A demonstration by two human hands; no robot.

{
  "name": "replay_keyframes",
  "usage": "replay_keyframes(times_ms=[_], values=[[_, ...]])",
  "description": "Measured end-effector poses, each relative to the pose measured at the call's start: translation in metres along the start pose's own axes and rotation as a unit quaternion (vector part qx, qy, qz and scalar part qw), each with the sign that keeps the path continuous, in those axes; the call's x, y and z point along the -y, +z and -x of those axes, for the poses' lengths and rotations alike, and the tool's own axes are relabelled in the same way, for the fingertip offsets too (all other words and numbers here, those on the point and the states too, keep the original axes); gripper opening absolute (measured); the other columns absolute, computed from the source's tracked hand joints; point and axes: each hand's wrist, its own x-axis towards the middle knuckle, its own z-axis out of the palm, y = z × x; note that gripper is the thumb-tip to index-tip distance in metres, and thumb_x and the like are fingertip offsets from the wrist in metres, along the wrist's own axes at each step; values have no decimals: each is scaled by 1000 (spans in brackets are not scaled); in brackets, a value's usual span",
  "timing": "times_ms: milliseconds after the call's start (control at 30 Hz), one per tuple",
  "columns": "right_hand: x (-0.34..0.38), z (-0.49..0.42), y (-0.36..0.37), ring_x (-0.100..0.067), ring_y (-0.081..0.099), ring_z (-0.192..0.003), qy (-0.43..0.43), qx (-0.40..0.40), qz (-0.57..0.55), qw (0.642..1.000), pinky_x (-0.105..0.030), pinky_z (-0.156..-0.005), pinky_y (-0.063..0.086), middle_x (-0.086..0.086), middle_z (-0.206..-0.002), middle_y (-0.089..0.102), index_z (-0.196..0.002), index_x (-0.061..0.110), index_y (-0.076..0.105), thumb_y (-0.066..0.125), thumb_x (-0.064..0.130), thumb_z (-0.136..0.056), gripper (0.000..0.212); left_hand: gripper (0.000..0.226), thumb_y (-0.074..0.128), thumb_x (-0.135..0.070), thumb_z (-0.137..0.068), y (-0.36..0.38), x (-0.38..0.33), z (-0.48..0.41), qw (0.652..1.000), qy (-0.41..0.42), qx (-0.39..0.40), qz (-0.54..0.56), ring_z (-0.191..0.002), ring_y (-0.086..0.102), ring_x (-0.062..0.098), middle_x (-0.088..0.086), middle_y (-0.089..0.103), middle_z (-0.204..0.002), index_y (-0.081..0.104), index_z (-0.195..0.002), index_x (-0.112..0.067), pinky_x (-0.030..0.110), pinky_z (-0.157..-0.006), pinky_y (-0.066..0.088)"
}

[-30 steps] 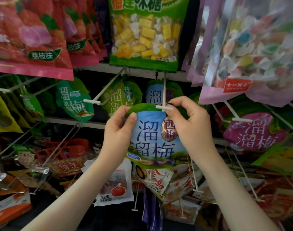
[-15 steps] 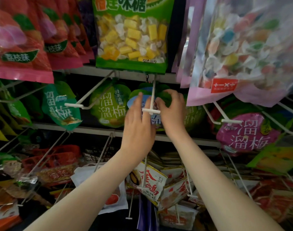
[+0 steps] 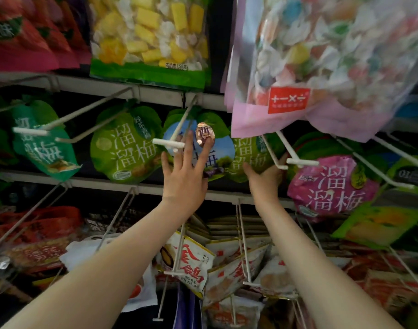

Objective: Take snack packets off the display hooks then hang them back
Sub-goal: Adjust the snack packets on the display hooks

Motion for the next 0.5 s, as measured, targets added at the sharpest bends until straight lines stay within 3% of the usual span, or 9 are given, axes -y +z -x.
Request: replay_keyframes(times_ms=[100, 167, 300, 333, 400, 433, 500], values=[[3, -7, 1, -21, 18, -142, 25, 14, -21, 999, -39, -114, 22, -2, -156, 13, -150, 26, 3, 79, 42, -64, 115, 98, 72, -22, -72, 6, -2, 0, 996, 61, -51, -41, -142, 10, 39, 15, 3, -155, 12, -150, -27, 67, -104, 20], [1, -5, -4, -18, 35, -133, 36, 21, -55, 998, -36, -105, 35, 2, -147, 32, -145, 28, 20, 77, 50, -57, 107, 95, 72, -16, -71, 10, -2, 0, 992, 95, -56, -60, -142, 6, 35, 12, 3, -155, 18, -149, -29, 68, -103, 20], [2, 9, -20, -12, 52, -107, -7, 24, -111, 994, -29, -90, 41, 10, -107, 53, -111, 30, 51, 59, 22, -90, 23, 91, 71, -22, -72, 7, 2, 4, 993, 81, -20, -87, -143, 3, 32, 14, 6, -156, 23, -148, -28, 66, -106, 14], [6, 14, -25, -9, 54, -98, -19, 25, -122, 992, -29, -89, 42, 11, -99, 55, -100, 33, 54, 54, 18, -94, 16, 89, 70, -24, -74, 4, 3, 5, 993, 74, -2, -92, -144, -1, 31, 14, 3, -157, 22, -148, -28, 65, -107, 11], [15, 21, -32, -3, 53, -79, -36, 17, -139, 990, -27, -81, 43, 10, -85, 55, -83, 33, 54, 48, 14, -96, 24, 83, 59, -29, -84, 0, 6, 8, 991, 64, 48, -111, -142, -19, 28, 11, -18, -155, 9, -150, -30, 63, -109, -2], [19, 26, -36, -3, 50, -74, -41, 13, -141, 989, -26, -75, 41, 9, -81, 53, -81, 31, 53, 47, 13, -97, 25, 81, 54, -31, -88, -2, 9, 10, 989, 53, 70, -119, -141, -24, 28, 10, -27, -152, 3, -150, -30, 61, -109, -8], [26, 35, -46, -4, 46, -69, -44, 15, -150, 988, -23, -69, 36, 6, -78, 50, -81, 23, 53, 47, 12, -96, 20, 78, 54, -34, -88, -10, 12, 14, 991, 41, 81, -100, -141, -23, 29, 9, -26, -153, 6, -150, -31, 59, -109, -11]])
